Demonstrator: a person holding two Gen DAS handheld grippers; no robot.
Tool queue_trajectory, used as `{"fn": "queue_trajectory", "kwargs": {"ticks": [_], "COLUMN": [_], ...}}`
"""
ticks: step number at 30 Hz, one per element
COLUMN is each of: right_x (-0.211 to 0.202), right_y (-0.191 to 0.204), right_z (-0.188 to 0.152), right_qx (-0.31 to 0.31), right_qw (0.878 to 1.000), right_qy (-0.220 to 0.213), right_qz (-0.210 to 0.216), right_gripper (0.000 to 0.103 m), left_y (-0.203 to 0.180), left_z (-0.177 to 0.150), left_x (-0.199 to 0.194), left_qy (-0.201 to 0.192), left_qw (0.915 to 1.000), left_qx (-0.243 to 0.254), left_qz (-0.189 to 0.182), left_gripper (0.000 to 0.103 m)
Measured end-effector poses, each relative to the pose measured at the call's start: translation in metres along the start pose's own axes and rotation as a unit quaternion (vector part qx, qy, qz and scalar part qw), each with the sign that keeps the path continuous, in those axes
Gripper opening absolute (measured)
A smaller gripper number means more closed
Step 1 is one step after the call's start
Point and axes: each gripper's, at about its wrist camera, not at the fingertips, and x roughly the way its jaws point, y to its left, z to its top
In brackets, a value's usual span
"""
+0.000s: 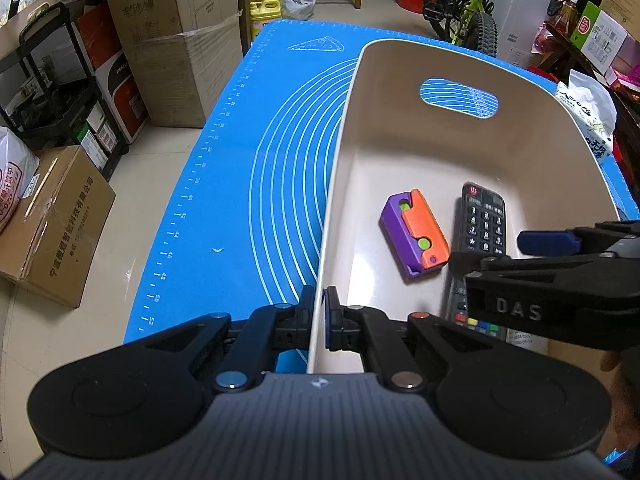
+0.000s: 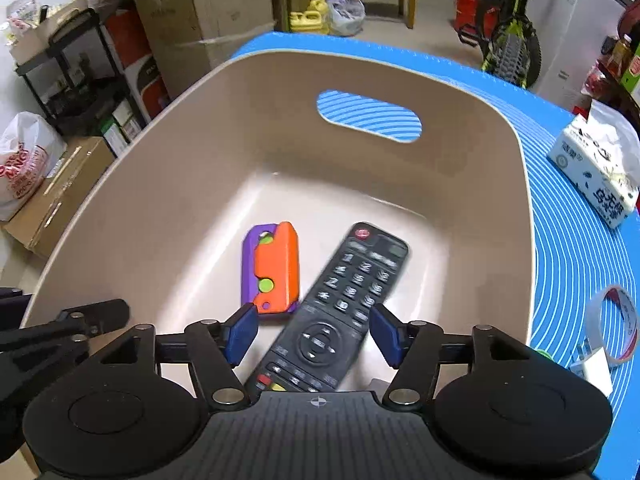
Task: Organize rigid objects
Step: 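Carry the remote into the basket and open the right gripper, then move the right gripper to the white charger and close on it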
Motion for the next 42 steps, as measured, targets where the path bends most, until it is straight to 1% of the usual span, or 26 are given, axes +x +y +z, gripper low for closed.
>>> {"fn": "queue_trajectory", "kwargs": {"ticks": [3, 5, 7, 10, 16, 19, 21, 26, 28, 31, 36, 42], "right_x": [-0.012, -0.024, -0.038, -0.058, -0.092, -0.108, -0.113, -0.112, -0.108, -0.101, -0.079, -0.043], "right_y": [-0.003, -0.007, -0.012, -0.025, -0.064, -0.093, -0.117, -0.170, -0.185, -0.204, -0.228, -0.223], "right_z": [0.001, 0.000, -0.001, -0.005, -0.011, -0.023, -0.032, -0.052, -0.061, -0.071, -0.082, -0.088], "right_qx": [-0.002, 0.001, 0.002, 0.009, 0.027, 0.046, 0.064, 0.097, 0.098, 0.104, 0.122, 0.100], "right_qw": [1.000, 0.999, 0.998, 0.995, 0.989, 0.983, 0.980, 0.976, 0.974, 0.973, 0.976, 0.987], "right_qy": [-0.019, -0.040, -0.065, -0.098, -0.146, -0.173, -0.183, -0.175, -0.172, -0.163, -0.140, -0.093], "right_qz": [0.008, 0.016, 0.011, 0.011, -0.009, -0.029, -0.042, -0.083, -0.105, -0.123, -0.111, -0.088], "right_gripper": [0.071, 0.071, 0.075, 0.075, 0.076, 0.077, 0.077, 0.077, 0.077, 0.077, 0.077, 0.076], "left_y": [-0.001, -0.001, -0.001, -0.001, -0.001, -0.001, -0.001, 0.000, 0.000, 0.000, 0.001, 0.000], "left_z": [0.000, 0.000, -0.001, -0.001, -0.001, -0.001, -0.001, -0.001, -0.001, -0.001, -0.001, -0.001], "left_x": [0.000, 0.000, 0.000, -0.001, -0.001, -0.001, -0.001, -0.001, -0.001, -0.001, -0.001, -0.001], "left_qy": [0.000, 0.000, 0.000, 0.000, 0.000, 0.000, 0.000, 0.000, 0.000, 0.000, 0.000, 0.000], "left_qw": [1.0000, 1.0000, 1.0000, 1.0000, 1.0000, 1.0000, 1.0000, 1.0000, 1.0000, 1.0000, 1.0000, 1.0000], "left_qx": [0.000, 0.000, -0.001, -0.001, -0.002, -0.001, -0.001, -0.002, -0.002, -0.002, -0.001, -0.001], "left_qz": [0.000, 0.000, 0.000, 0.000, 0.000, 0.000, 0.000, -0.001, 0.000, -0.001, 0.001, 0.001], "left_gripper": [0.006, 0.006, 0.006, 0.006, 0.006, 0.006, 0.006, 0.006, 0.006, 0.006, 0.006, 0.007]}}
